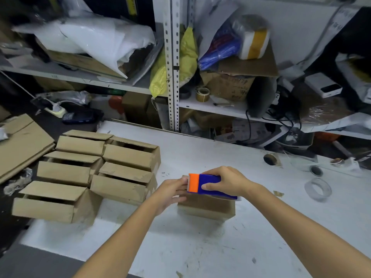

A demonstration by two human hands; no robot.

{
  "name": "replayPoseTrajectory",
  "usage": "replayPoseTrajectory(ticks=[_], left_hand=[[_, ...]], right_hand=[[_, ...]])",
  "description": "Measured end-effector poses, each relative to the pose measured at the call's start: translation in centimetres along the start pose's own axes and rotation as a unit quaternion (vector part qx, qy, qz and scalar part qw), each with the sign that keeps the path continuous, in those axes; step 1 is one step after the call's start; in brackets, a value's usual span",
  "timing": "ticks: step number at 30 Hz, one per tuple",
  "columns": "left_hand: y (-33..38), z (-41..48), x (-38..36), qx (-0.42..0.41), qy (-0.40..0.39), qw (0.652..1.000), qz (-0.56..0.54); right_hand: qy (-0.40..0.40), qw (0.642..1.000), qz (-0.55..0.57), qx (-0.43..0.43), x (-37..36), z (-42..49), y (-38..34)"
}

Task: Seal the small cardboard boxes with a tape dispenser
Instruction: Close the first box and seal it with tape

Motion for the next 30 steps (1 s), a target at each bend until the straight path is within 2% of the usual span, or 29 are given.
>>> replayPoseTrajectory(ticks=[2,14,17,21,25,30], left_hand=[[0.1,0.1,-0.3,0.004,-0.027,1.0,-0.015],[-0.9,1.0,0.1,0.05,-0.054,0.995,-0.072],[-0.8,1.0,-0.3,0.039,-0.07,0.997,-0.01],[-0.5,1.8,1.5,0.014,0.014,0.995,0.096],[-0.2,1.7,4.2,0.016,0.095,0.99,0.105],[-1.7,1.7,6.2,0.04,0.157,0.982,0.092]], right_hand=[[0.0,1.0,0.002,-0.004,0.2,0.1,0.0],[-0.022,0.999,0.002,-0.028,-0.2,0.0,-0.3],[-0.027,0.999,-0.002,-0.017,-0.3,0.0,-0.7],[-0.045,0.998,-0.028,-0.017,-0.3,0.0,-0.7],[-0.073,0.996,-0.029,-0.043,-0.2,0.5,-0.7],[-0.096,0.992,-0.069,-0.053,-1.3,1.9,-1.9]])
Point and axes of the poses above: each hand's wrist, its own z-axis towards the middle knuckle, its own x-axis out of the back of the hand, y = z × x, the point moved 9 cm from there along z, towards the middle knuckle, and after that the axes turned 6 degrees about x, right-handed, at the moved point
